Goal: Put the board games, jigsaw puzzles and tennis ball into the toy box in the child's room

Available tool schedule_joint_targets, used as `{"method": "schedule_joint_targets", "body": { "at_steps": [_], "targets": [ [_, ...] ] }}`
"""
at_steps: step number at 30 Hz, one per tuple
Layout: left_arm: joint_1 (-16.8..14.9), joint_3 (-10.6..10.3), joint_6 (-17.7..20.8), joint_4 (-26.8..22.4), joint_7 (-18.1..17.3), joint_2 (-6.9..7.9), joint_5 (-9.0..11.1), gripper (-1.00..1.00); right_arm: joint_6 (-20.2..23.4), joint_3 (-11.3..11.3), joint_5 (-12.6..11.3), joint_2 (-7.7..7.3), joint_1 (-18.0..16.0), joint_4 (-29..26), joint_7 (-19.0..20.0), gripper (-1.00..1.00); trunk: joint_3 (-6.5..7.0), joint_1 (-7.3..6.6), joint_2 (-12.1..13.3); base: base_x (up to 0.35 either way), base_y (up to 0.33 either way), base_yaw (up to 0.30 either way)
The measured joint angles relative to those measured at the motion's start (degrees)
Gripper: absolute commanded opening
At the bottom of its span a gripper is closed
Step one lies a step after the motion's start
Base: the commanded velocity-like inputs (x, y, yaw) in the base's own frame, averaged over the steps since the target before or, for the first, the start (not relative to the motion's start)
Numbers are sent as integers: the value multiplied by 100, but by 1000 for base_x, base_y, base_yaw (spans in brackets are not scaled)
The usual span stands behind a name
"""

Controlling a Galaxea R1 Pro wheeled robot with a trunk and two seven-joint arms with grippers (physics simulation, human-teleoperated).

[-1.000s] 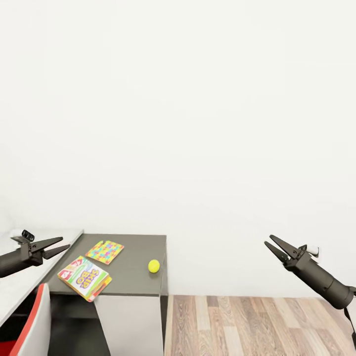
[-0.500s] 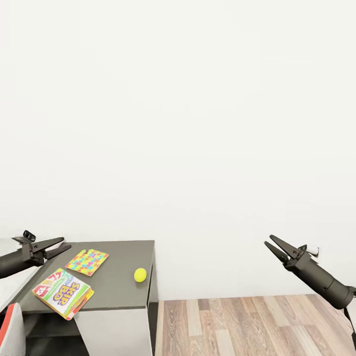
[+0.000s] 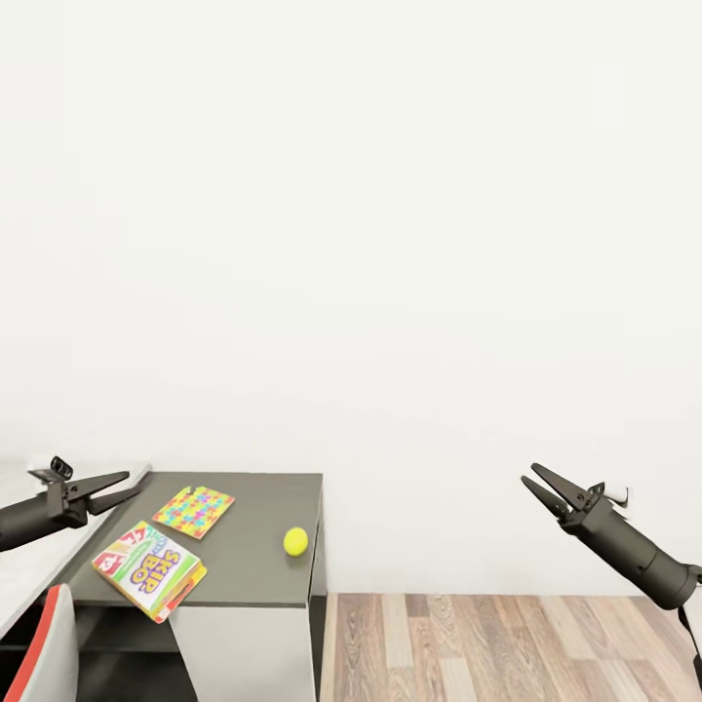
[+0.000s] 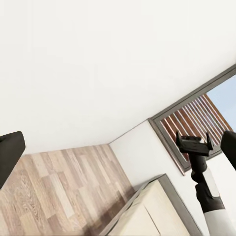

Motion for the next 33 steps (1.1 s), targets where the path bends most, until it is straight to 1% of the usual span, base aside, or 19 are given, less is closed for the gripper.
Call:
{"method": "schedule_joint_targets", "body": {
  "at_steps": [10, 22, 33],
  "targets": [
    [0, 2, -15, -6, 0, 0, -8, 100, -6, -3, -1, -1, -1, 1, 1, 100, 0, 0, 0, 147, 131, 4],
    [0, 11, -18, -4, 0, 0, -12, 100, -7, -2, 1, 2, 0, 3, -8, 100, 0, -1, -1, 176, 145, 52],
    [0, 10, -17, -6, 0, -8, -9, 100, -7, -3, -18, 0, 0, 8, -32, 100, 0, 0, 0, 163, 96, 2]
  ]
}}
